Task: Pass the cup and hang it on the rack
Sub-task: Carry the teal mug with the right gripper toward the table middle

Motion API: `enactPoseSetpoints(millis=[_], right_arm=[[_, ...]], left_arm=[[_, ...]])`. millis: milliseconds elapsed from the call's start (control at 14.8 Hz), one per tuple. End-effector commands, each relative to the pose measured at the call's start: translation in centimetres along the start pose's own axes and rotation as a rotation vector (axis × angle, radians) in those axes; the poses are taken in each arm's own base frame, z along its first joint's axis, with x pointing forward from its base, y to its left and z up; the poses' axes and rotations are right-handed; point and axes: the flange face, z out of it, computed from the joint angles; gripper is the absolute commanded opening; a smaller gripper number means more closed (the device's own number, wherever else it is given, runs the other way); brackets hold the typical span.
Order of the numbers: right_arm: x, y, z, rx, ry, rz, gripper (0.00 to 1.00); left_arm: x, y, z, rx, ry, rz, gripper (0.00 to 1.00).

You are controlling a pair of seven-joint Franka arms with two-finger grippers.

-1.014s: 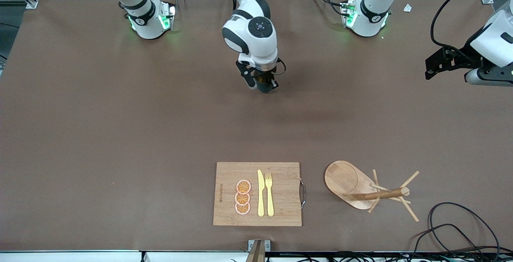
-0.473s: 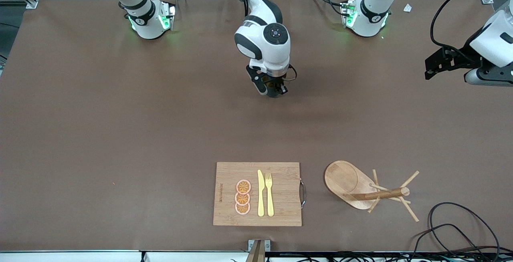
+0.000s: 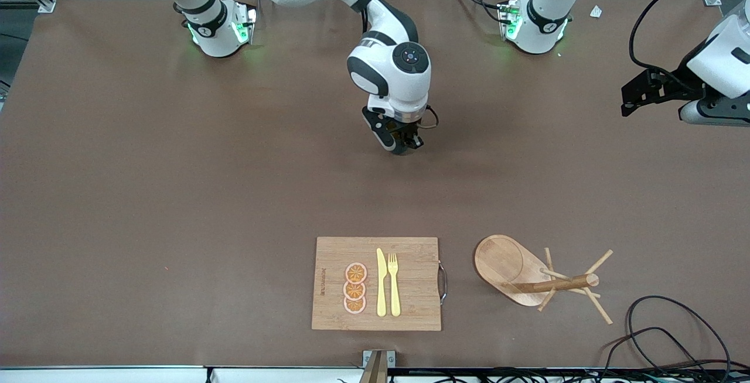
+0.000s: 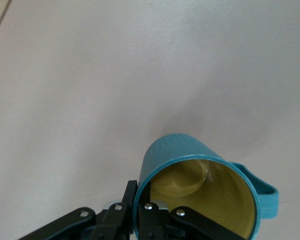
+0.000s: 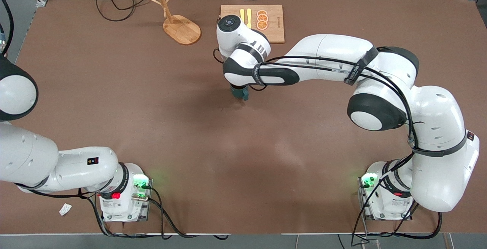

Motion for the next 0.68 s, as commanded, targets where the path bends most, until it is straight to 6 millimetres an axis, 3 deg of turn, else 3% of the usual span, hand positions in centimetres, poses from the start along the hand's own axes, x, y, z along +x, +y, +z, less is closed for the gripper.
enactPoseSetpoints(millis=[0, 473, 541, 608], right_arm=[[-1.0, -1.1, 0.9, 0.012, 0.008, -0.070, 0.00], [-0.5, -1.6, 2.1, -0.003, 0.015, -0.068, 0.01], [-0.2, -1.7, 2.1, -0.004, 0.013, -0.066, 0.14], [0.0, -1.8, 2.1, -0.003, 0.012, -0.062, 0.39]], left_arm=[[0.1, -0.2, -0.5, 0.015, 0.004, -0.001, 1.00], [0.1, -0.2, -0.4, 0.012, 0.002, 0.001, 1.00], [0.1, -0.2, -0.4, 0.013, 0.002, 0.012, 1.00], [0.1, -0.2, -0.4, 0.013, 0.002, 0.012, 1.00]])
